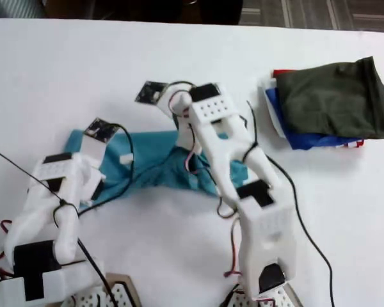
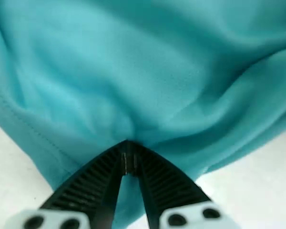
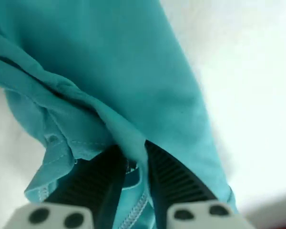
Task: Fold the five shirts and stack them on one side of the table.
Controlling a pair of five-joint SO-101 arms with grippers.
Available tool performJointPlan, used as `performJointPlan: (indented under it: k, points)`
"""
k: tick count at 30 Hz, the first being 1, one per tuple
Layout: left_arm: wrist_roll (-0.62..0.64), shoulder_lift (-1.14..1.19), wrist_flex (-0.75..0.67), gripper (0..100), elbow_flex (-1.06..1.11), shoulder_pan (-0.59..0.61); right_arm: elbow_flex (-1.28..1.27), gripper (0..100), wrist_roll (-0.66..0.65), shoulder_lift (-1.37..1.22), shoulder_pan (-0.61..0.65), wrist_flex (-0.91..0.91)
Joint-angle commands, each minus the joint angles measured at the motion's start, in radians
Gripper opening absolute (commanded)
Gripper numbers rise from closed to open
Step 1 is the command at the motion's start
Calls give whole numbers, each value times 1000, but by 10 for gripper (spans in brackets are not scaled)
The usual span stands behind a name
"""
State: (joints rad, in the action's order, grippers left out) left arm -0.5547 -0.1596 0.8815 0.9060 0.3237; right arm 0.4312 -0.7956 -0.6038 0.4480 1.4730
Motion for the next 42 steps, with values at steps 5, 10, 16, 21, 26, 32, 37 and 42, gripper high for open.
performJointPlan:
  k: [5,10,16,21,26,32,37,42]
  points:
    - [2,6,-32,24,1,-14,500,209,3,-191,-21,220]
    - [2,6,-32,24,1,-14,684,192,23,-213,-68,292]
    - [2,6,-32,24,1,-14,638,20,127,-65,-113,297]
    - [2,6,-32,24,1,-14,310,22,132,193,-77,297]
    - [2,6,-32,24,1,-14,-106,20,130,400,-7,251]
    - [2,6,-32,24,1,-14,-413,20,130,461,-22,70]
    - [2,6,-32,24,1,-14,-520,20,130,461,-28,-59]
    - [2,6,-31,24,1,-14,-549,20,130,437,-51,-249]
